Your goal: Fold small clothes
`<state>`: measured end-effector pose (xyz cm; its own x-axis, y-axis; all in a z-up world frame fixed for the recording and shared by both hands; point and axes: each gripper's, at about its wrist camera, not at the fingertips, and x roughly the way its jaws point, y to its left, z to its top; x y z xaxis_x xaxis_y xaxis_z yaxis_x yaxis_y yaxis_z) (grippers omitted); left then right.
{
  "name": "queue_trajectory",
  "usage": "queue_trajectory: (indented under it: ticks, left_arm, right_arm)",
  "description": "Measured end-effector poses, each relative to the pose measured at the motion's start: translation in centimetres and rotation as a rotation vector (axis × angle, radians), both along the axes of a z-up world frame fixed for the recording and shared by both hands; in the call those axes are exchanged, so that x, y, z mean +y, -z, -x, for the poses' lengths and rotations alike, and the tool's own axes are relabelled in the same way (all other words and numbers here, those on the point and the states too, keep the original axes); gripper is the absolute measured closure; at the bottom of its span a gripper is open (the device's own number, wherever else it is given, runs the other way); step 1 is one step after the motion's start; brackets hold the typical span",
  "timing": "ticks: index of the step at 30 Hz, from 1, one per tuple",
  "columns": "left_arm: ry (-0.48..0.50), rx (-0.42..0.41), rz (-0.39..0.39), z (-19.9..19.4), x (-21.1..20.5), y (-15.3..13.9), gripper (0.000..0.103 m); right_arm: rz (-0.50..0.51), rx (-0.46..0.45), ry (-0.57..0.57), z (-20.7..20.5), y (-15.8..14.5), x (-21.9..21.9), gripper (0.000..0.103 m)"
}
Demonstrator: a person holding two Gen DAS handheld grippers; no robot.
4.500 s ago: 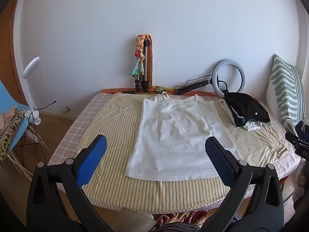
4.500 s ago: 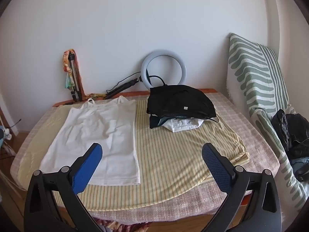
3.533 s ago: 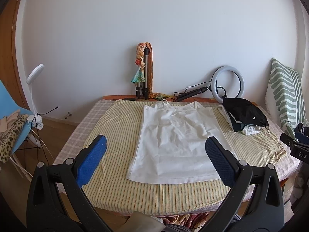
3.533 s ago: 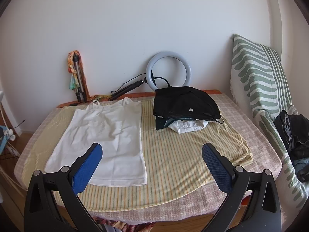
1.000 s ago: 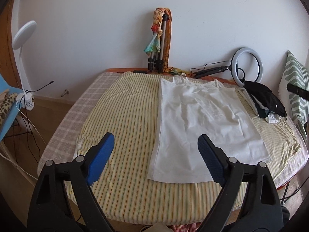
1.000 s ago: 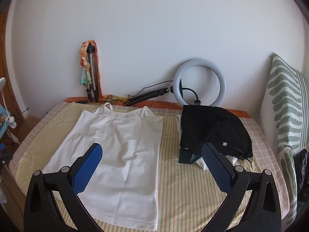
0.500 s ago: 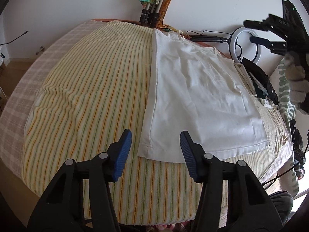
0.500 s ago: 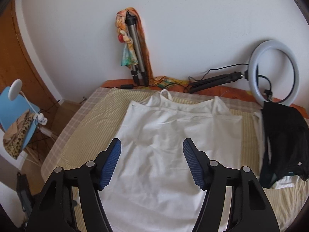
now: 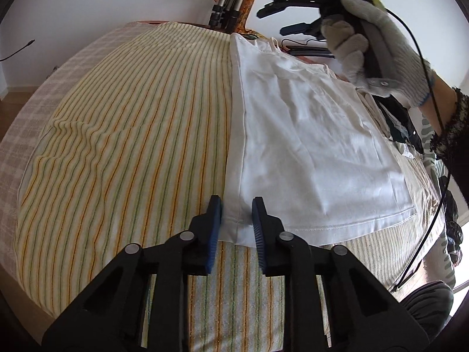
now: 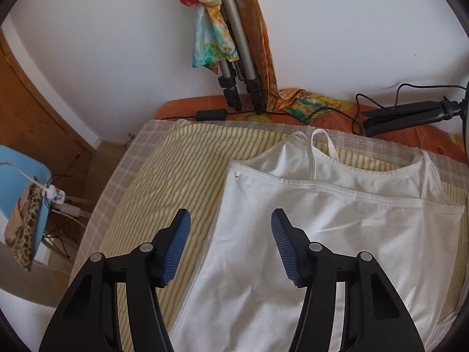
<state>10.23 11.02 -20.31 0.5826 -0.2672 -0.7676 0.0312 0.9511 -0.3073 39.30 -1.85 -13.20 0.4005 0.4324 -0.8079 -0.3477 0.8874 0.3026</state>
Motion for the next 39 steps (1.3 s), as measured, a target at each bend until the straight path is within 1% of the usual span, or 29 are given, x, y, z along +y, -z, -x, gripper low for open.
queue_trajectory:
  ticks: [1,2,3,4,6,10,13,14,16,17,18,20,23,27,33,39]
  left_arm:
    - [-0.001,-0.002,0.002,-0.1,0.1,0.0,0.089]
    - [-0.001,-0.003,0.010,-0.1,0.2,0.1,0.094]
    - [0.001,-0.005,0.023,-0.2,0.3,0.1,0.096]
    - [0.002,-0.007,0.037,-0.2,0.4,0.1,0.096]
    - [0.010,-0.018,0.051,-0.1,0.4,0.0,0.098]
    - [0.021,-0.034,0.065,0.0,0.4,-0.2,0.099]
    - [0.025,-0.038,0.090,0.0,0.6,-0.3,0.099]
    - [0.027,-0.040,0.095,0.0,0.7,-0.4,0.099]
    - [0.034,-0.045,0.090,0.0,0.5,-0.4,0.099]
    - [0.039,-0.046,0.089,0.0,0.3,-0.4,0.099]
    - [0.044,-0.047,0.092,0.0,0.3,-0.4,0.099]
    - [0.047,-0.046,0.105,0.0,0.2,-0.4,0.100]
    - [0.055,-0.051,0.121,0.2,0.0,-0.7,0.100]
    - [0.085,-0.068,0.117,0.3,-0.7,-1.7,0.100]
    - [0.167,-0.103,0.088,0.2,-3.3,-3.5,0.100]
    - [0.255,-0.096,0.097,0.0,-6.8,-4.0,0.100]
  right_arm:
    - [0.005,0.006,-0.001,-0.5,0.5,0.6,0.048]
    - [0.012,0.012,-0.005,-0.9,0.9,1.2,0.048]
    - [0.020,0.017,-0.011,-1.3,1.5,1.9,0.049]
    - [0.032,0.023,-0.017,-1.8,2.0,2.6,0.050]
    - [0.057,0.039,-0.026,-2.6,3.1,3.8,0.056]
    - [0.116,0.049,-0.019,-4.0,4.9,5.4,0.057]
    - [0.159,0.063,-0.021,-5.0,6.2,6.2,0.064]
    - [0.182,0.065,-0.020,-5.2,6.5,6.5,0.068]
    - [0.223,0.050,-0.024,-5.4,6.7,7.0,0.072]
    - [0.245,0.045,-0.028,-5.5,6.6,7.2,0.077]
    - [0.263,0.039,-0.031,-5.6,6.7,7.3,0.085]
    - [0.280,0.034,-0.031,-5.9,6.7,7.4,0.096]
    - [0.235,0.048,-0.032,-6.1,6.7,6.6,0.101]
    - [0.173,0.038,-0.038,-5.7,5.8,4.8,0.102]
    - [0.066,0.011,-0.017,-5.4,3.5,-0.4,0.102]
    - [0.051,-0.028,0.027,-4.5,2.3,-5.0,0.102]
